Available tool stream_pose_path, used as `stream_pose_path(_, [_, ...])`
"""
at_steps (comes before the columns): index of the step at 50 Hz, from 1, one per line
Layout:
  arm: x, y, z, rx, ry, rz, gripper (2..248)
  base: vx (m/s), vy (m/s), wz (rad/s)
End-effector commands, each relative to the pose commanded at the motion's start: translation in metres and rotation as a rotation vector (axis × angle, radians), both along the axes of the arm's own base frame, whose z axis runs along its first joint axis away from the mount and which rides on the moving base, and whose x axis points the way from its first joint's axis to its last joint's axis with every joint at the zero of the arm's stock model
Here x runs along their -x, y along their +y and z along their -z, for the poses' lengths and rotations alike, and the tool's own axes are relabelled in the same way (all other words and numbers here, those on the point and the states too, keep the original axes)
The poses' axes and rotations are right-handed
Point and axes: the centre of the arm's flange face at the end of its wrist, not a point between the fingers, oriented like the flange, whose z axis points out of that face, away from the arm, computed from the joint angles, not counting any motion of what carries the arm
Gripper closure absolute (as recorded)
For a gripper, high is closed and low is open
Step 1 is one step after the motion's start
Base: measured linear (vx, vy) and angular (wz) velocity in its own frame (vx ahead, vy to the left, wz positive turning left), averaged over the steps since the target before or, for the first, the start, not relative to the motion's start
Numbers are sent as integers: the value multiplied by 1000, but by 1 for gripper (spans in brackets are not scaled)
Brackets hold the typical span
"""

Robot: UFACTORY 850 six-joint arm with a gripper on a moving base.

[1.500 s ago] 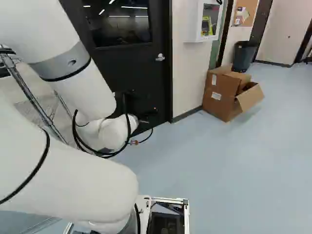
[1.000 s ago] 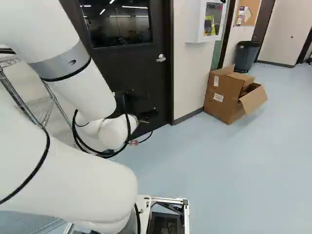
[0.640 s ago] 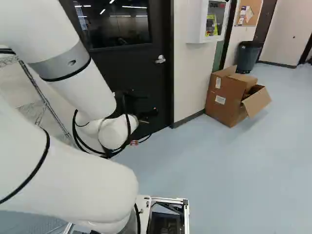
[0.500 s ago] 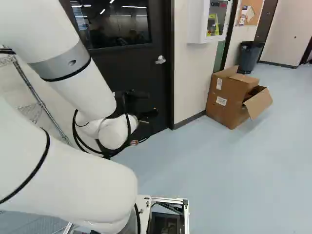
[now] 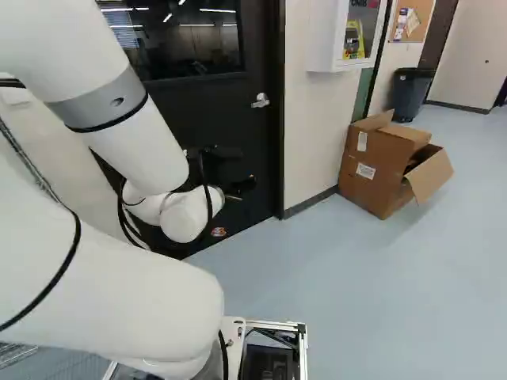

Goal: Open the door and move inside

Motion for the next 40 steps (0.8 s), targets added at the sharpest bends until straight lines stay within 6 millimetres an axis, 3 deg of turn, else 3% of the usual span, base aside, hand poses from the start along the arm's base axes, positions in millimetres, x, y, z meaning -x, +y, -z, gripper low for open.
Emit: stream_pose_path(40, [0,0,0,0,0,0,3,207,7,10])
